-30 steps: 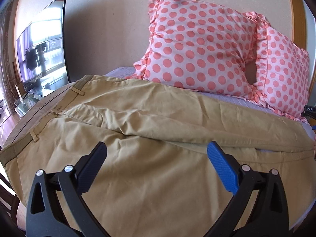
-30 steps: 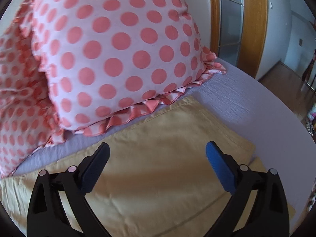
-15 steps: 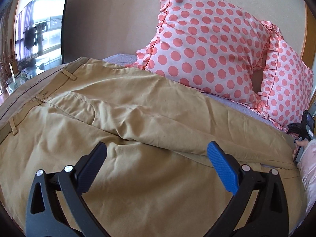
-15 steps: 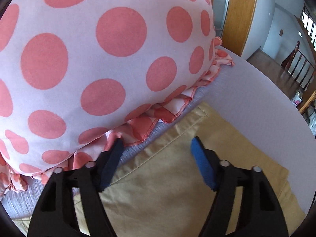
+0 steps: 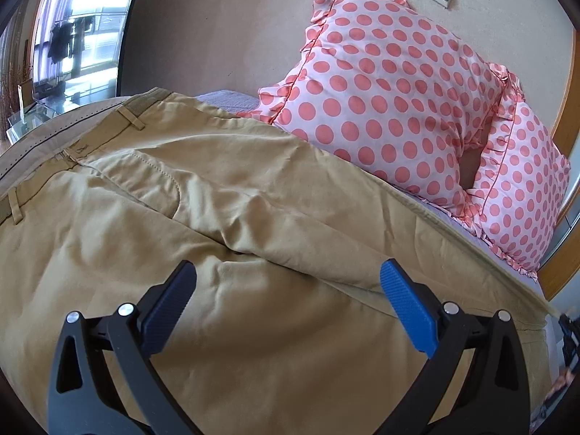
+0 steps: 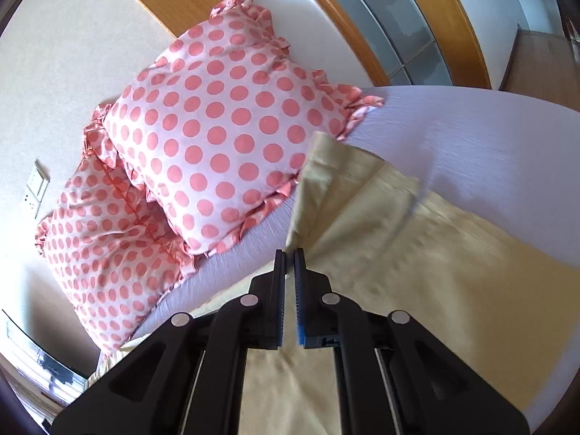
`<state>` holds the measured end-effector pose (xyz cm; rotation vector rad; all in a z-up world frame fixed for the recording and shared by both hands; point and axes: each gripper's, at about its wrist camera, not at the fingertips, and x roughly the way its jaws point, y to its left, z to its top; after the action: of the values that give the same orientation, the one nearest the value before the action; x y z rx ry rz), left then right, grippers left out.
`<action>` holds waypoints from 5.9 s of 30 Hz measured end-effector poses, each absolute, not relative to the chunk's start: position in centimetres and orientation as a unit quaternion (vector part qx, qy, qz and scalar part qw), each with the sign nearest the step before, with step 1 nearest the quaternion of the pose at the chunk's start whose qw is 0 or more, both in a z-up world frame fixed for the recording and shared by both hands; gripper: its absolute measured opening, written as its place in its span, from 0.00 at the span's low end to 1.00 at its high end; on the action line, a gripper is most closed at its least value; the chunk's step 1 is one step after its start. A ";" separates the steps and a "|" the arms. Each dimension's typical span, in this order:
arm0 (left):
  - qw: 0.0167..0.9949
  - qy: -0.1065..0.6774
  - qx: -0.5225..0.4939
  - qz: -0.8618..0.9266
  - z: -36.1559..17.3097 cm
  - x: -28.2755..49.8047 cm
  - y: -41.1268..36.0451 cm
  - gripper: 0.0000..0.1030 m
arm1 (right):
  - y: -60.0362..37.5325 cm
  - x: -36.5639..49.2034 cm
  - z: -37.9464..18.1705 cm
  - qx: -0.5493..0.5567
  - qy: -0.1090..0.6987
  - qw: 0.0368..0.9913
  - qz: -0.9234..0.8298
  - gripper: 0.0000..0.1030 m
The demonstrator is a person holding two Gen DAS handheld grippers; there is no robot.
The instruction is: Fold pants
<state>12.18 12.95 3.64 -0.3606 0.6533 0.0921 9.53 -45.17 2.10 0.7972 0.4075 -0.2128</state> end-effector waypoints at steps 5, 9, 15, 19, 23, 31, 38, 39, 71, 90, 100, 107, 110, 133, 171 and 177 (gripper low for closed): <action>0.938 0.298 -0.174 0.019 4.1 11.5 12.7 0.98 | -46.0 7.1 0.6 0.457 0.254 0.847 -0.093 0.12; 0.948 0.275 -0.161 0.003 5.1 9.5 12.5 0.98 | -46.1 7.2 0.3 0.479 0.257 0.835 -0.087 0.68; 0.948 0.268 -0.173 0.016 6.1 8.1 14.1 0.98 | -45.4 6.8 0.2 0.503 0.263 0.820 -0.064 0.64; 0.941 0.284 -0.186 0.014 5.8 8.6 14.1 0.98 | -44.5 9.0 -0.6 0.508 0.293 0.810 -0.025 0.63; 0.939 0.289 -0.187 -0.008 5.7 8.4 13.0 0.98 | -44.8 10.0 -0.9 0.512 0.290 0.807 -0.055 0.57; 0.938 0.287 -0.197 -0.011 6.1 7.9 13.6 0.98 | -45.8 12.5 -2.3 0.533 0.250 0.806 -0.062 0.02; 0.920 0.293 -0.260 -0.029 7.3 9.9 17.3 0.98 | -46.6 6.6 -0.3 0.541 0.126 0.831 0.023 0.02; 0.915 0.298 -0.269 -0.027 7.5 10.8 17.9 0.98 | -46.7 5.9 0.0 0.539 0.118 0.834 0.030 0.02; 0.894 0.341 -0.281 0.073 5.3 -1.6 23.4 0.11 | -50.1 0.2 -1.4 0.512 0.129 0.849 -0.002 0.02; 0.886 0.334 -0.319 0.044 0.5 -5.1 23.4 0.14 | -49.7 -2.5 -4.4 0.478 0.168 0.860 -0.066 0.02; 0.893 0.310 -0.318 0.069 0.7 -6.8 24.5 0.34 | -50.2 -4.9 -3.4 0.436 0.155 0.870 -0.170 0.57; 0.885 0.287 -0.351 0.107 0.1 -8.3 27.0 0.42 | -48.6 -2.3 -4.3 0.424 0.181 0.880 -0.115 0.22; 0.881 0.288 -0.361 0.108 -0.6 -8.5 27.5 0.48 | -47.9 -1.3 -4.0 0.409 0.168 0.892 -0.095 0.06; 0.908 0.284 -0.302 -0.055 -3.4 -8.5 22.2 0.89 | -14.0 1.1 2.8 0.003 0.256 0.891 0.376 0.76; 0.965 0.207 -0.130 0.093 14.6 2.3 16.7 0.10 | -23.8 3.0 2.2 0.146 0.234 0.912 0.304 0.85; 0.964 0.208 0.063 -0.155 13.2 2.5 -2.6 0.11 | -31.5 2.2 2.8 0.213 0.199 0.937 0.193 0.87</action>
<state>2.47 -2.57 13.22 0.1271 0.4208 -0.3141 2.20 -31.51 2.81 0.4355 0.4066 0.3938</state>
